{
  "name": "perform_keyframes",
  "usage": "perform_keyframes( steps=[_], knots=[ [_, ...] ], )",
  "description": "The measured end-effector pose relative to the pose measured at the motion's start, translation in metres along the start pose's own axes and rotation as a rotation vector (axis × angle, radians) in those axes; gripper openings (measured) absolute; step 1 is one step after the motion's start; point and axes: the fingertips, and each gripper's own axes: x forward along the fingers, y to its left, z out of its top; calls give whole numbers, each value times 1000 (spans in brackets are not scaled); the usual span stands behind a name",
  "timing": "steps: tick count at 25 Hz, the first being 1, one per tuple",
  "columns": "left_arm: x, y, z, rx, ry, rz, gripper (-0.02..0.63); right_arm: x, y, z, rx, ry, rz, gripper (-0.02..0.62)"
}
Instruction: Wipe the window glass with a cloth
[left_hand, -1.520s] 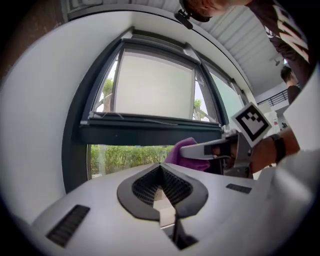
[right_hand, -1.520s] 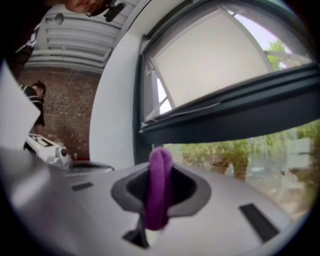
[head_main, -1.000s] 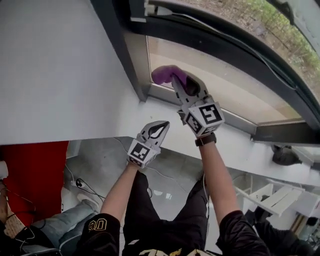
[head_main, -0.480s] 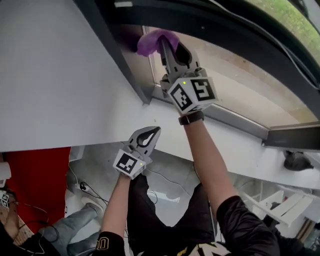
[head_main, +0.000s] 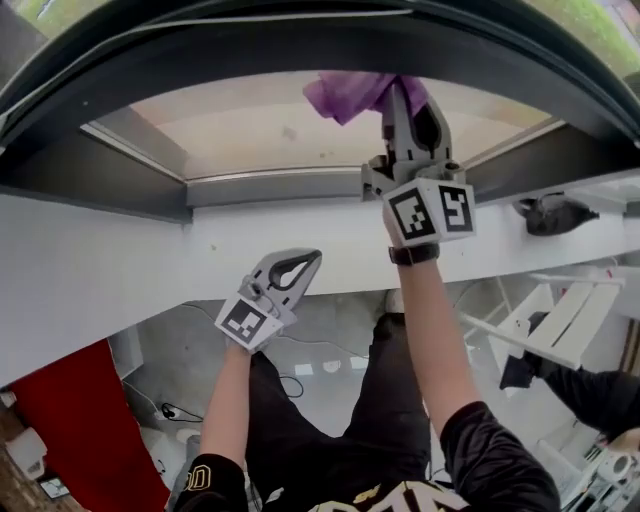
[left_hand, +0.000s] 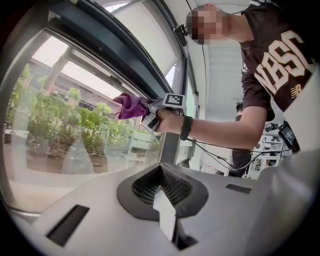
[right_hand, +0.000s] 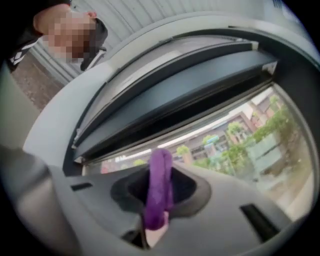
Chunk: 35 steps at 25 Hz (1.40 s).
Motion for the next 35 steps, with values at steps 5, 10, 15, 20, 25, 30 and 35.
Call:
perform_keyframes(
  steps=[5, 10, 15, 20, 25, 30, 35],
  knots=[
    [84, -68, -12, -29, 27, -201, 9, -63, -165, 47, -13, 17, -237, 72],
    [138, -104, -7, -73, -9, -265, 9, -109, -260, 98, -79, 6, -422, 72],
    [128, -87, 14, -50, -55, -202, 9, -93, -205, 94, -117, 96, -277, 72],
    [52, -50, 20, -23, -41, -102, 9, -62, -17, 6, 119, 235, 80, 72],
    [-69, 1, 8, 20, 41, 49, 9, 4, 177, -94, 259, 342, 427, 72],
    [-167, 50, -7, 45, 87, 251, 9, 70, 311, -158, 357, 372, 568, 72],
    [-209, 79, -8, 44, 47, 458, 9, 117, 348, -195, 360, 378, 527, 72]
  ],
)
